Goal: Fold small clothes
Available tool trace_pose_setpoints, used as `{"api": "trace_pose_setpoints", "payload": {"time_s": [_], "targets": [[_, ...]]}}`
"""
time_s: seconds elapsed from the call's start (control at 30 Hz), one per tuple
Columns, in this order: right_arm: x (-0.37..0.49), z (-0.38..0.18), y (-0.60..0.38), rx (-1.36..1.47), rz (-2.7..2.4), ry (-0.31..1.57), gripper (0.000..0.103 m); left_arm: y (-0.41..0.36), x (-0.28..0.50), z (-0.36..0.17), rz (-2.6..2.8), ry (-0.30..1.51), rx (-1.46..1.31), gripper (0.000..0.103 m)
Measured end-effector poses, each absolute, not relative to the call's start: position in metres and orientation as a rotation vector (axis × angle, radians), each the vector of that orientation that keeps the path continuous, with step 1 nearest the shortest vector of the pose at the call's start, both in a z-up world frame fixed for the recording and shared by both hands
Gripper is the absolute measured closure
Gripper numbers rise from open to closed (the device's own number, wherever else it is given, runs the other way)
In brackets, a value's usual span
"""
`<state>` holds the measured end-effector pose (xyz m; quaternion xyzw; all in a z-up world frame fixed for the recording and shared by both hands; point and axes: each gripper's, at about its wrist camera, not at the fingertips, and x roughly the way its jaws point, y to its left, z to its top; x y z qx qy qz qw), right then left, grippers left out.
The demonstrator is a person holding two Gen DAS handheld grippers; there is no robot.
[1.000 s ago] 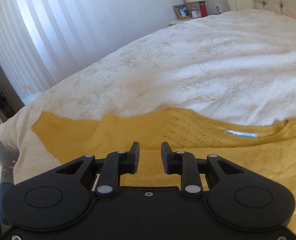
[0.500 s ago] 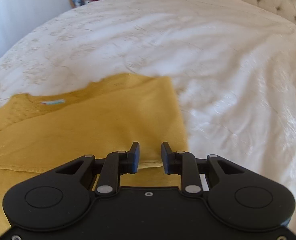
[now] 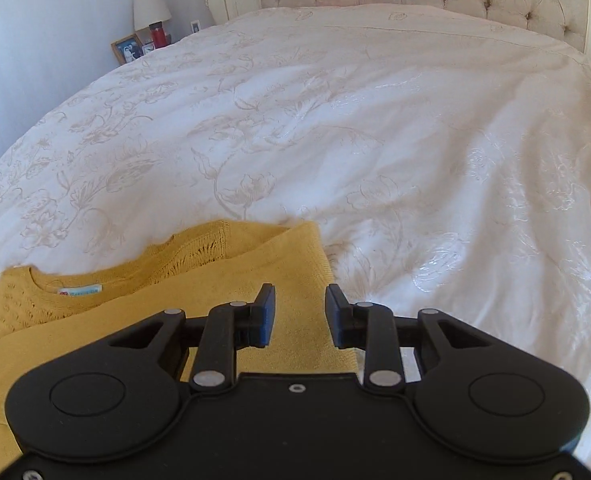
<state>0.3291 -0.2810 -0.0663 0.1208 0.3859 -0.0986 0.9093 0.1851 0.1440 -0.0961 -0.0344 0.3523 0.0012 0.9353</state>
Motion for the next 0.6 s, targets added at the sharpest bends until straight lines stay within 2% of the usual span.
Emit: {"api": "trace_pose_setpoints", "payload": {"time_s": [0.17, 0.3, 0.6], "targets": [[0.336, -0.095, -0.295, 0.198, -0.334, 0.871, 0.066, 0.144, 0.184, -0.098, 0.015, 0.708, -0.079, 0.0], [0.324, -0.104, -0.315, 0.203, -0.402, 0.856, 0.064, 0.145, 0.184, -0.1, 0.019, 0.699, -0.085, 0.0], [0.225, -0.059, -0.319, 0.335, -0.182, 0.758, 0.058, 0.144, 0.183, -0.102, 0.011, 0.69, -0.071, 0.0]]}}
